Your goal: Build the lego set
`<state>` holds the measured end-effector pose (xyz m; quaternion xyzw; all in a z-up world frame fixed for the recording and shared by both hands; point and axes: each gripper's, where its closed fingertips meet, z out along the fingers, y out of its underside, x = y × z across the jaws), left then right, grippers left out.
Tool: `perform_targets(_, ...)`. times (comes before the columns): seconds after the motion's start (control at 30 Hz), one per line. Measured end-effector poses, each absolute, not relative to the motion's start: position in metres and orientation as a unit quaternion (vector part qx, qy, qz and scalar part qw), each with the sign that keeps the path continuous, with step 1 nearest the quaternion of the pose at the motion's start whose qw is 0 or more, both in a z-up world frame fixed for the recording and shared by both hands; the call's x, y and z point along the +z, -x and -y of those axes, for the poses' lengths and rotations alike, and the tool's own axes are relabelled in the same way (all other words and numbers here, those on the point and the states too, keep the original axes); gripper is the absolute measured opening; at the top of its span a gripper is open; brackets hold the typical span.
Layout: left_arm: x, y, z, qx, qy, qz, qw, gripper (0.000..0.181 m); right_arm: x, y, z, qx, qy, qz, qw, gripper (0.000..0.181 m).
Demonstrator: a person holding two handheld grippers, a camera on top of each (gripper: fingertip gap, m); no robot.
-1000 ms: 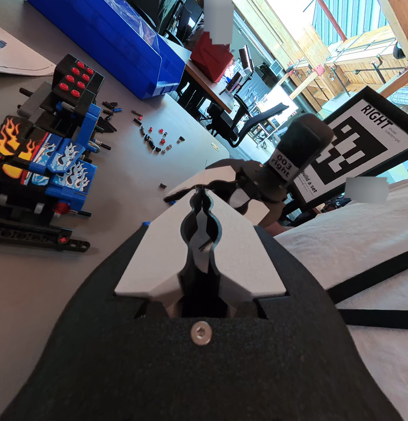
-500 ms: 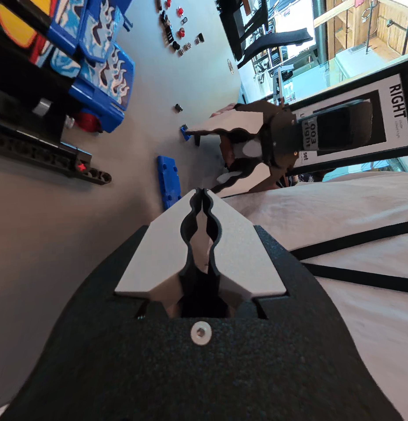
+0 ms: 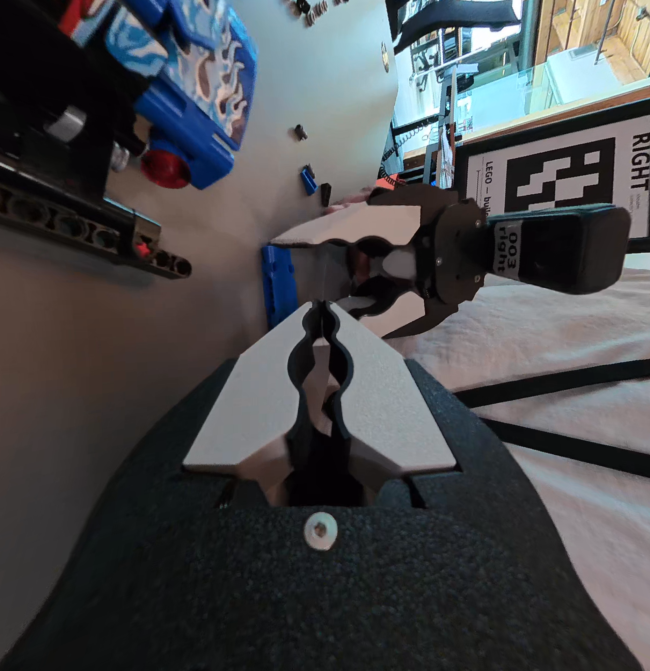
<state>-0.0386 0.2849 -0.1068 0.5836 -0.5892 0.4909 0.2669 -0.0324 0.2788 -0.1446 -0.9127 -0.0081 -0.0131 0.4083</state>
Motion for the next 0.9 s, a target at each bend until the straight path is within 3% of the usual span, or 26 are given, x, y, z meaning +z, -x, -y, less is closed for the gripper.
perform_targets(0.5, -0.114, 0.042, -0.285, 0.494, -0.626, 0.517, 0.310, 0.000, -0.145, 0.043, -0.280, 0.053, 0.902, 0.144, 0.404, 0.058)
perform_targets(0.63, -0.111, 0.042, -0.285, 0.508, -0.631, 0.495, 0.314, 0.000, -0.136, 0.045, -0.279, 0.090, 0.893, 0.130, 0.422, 0.078)
perform_targets(0.9, -0.108, 0.050, -0.282, 0.520, -0.600, 0.557, 0.244, 0.000, -0.101, 0.039, -0.277, 0.290, 0.837, 0.050, 0.462, 0.040)
